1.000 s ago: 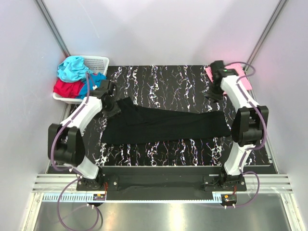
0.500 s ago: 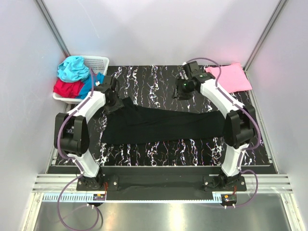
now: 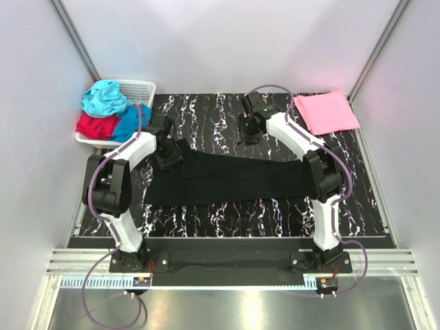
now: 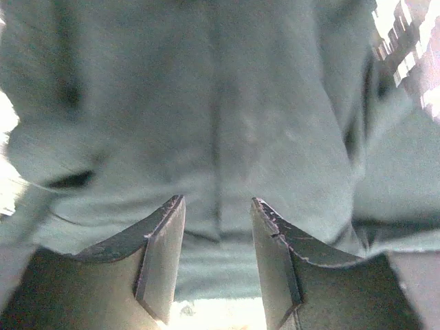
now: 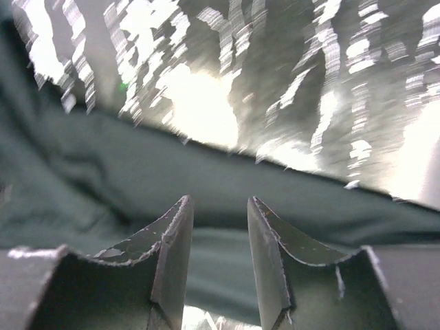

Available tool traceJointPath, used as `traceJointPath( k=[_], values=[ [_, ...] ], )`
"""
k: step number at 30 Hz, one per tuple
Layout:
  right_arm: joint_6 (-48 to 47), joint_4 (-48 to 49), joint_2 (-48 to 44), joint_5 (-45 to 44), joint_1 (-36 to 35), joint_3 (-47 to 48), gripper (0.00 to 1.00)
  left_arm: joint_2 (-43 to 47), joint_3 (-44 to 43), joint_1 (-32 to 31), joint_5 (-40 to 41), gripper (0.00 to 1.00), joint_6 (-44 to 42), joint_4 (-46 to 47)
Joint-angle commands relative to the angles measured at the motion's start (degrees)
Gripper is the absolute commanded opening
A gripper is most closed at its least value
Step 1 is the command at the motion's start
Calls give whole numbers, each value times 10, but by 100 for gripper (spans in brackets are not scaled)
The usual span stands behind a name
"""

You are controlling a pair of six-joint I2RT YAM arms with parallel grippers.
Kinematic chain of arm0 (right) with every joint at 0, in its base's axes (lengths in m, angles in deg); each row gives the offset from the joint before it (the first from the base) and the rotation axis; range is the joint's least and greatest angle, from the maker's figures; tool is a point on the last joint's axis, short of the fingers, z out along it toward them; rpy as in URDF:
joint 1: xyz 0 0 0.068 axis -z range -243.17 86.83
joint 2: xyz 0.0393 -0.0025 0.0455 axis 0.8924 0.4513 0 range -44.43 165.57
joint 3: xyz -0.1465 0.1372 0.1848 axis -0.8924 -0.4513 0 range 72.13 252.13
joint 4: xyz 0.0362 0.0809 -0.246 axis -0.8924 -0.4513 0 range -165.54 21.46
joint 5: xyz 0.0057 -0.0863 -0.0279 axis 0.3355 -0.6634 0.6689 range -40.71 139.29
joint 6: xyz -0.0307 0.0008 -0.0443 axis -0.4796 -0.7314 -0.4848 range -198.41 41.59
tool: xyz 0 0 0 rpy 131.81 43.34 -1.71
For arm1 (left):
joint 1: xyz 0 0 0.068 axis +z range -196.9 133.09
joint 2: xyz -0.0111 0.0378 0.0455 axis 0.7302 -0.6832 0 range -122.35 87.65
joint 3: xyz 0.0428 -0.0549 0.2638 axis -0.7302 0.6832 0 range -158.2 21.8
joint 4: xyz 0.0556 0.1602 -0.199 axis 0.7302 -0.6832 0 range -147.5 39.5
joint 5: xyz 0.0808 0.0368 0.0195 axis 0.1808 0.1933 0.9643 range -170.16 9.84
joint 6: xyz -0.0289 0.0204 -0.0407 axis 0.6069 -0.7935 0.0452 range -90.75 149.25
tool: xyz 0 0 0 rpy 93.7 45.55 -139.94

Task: Fold and stack the t-shirts
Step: Fold the tshirt

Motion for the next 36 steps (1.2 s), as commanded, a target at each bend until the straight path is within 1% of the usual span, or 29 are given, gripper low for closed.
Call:
traceJointPath(
  k=[1,4,7,9,13,17,24,36],
  values=[
    [19,-39,27,-109,4,60,45,41,6,-31,-30,48,-15,-11],
    [37,-61,52,-131,12,84,43,52,18,-61,-33,48,-3,-15],
    [46,-71,59,-143,20,94,43,63,27,-73,-29,48,6,-24],
    [54,-74,60,-151,23,94,42,71,34,-74,-21,48,10,-28],
    [62,-75,53,-153,35,89,41,88,47,-75,24,48,20,-57],
    [64,-75,51,-153,40,81,41,101,57,-75,24,49,22,-60],
    [67,-76,43,-150,47,67,40,67,62,-75,17,49,28,-46],
    [55,-75,24,-134,58,53,40,18,38,-75,-6,45,38,-1]
  ],
)
